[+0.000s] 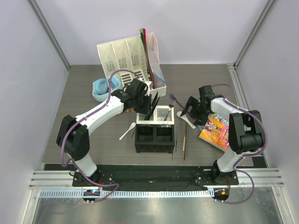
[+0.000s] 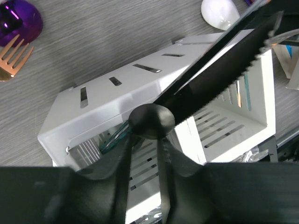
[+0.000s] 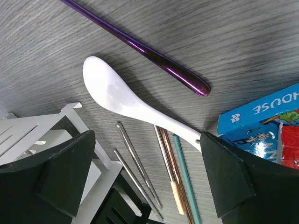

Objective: Sort the eating utensils into containers
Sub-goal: Pick up the spoon from the storage box.

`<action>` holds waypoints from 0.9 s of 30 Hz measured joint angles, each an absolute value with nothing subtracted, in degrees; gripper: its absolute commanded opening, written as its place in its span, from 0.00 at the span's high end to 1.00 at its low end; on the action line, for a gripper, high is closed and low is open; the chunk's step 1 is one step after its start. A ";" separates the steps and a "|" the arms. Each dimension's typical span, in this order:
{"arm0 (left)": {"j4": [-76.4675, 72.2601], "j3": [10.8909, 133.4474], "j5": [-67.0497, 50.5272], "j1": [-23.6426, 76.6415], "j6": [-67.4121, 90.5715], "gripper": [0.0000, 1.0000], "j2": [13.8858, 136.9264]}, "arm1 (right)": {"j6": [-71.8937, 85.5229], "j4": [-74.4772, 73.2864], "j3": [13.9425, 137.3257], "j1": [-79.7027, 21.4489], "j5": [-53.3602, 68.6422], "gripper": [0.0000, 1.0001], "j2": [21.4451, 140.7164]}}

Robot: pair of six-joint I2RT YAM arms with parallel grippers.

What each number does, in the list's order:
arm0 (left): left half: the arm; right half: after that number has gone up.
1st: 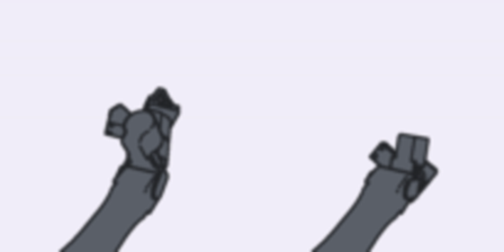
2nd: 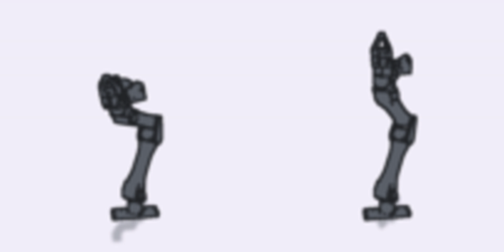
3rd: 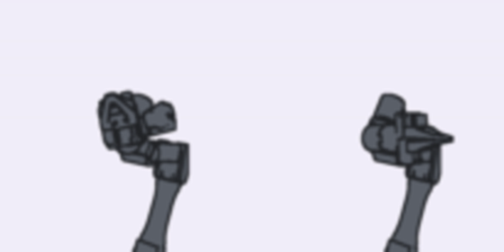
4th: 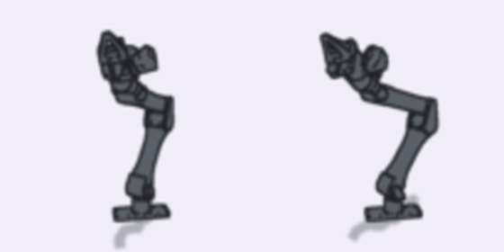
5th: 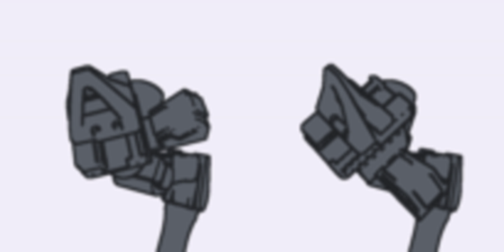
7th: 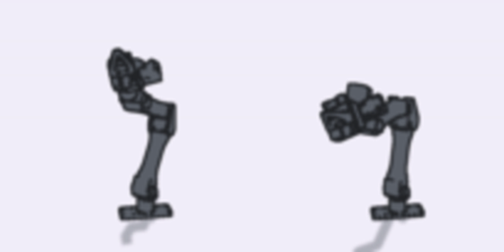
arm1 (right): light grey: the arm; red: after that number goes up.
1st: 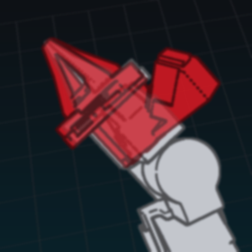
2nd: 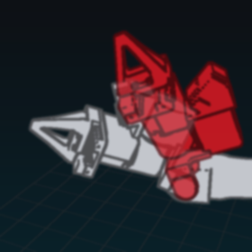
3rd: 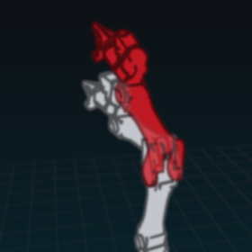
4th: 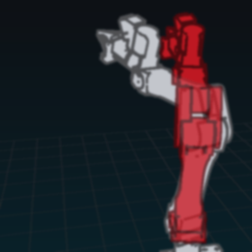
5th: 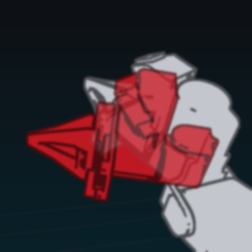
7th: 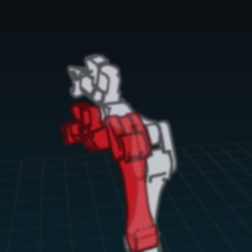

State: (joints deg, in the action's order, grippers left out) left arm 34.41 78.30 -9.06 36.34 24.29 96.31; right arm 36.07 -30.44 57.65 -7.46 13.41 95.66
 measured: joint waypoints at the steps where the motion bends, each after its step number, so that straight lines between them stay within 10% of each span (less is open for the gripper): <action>1: 34.20 77.93 -8.86 36.42 24.38 0.80 96.31 | 36.05 -30.44 57.65 -7.46 13.41 0.00 95.66; 8: 33.98 76.86 -8.49 36.36 24.27 1.00 96.55 | 35.90 -30.48 57.65 -7.46 13.41 0.00 95.66; 27: 32.82 74.89 -7.97 36.36 23.00 1.00 92.16 | 35.92 -30.89 58.08 -7.46 13.39 0.00 96.01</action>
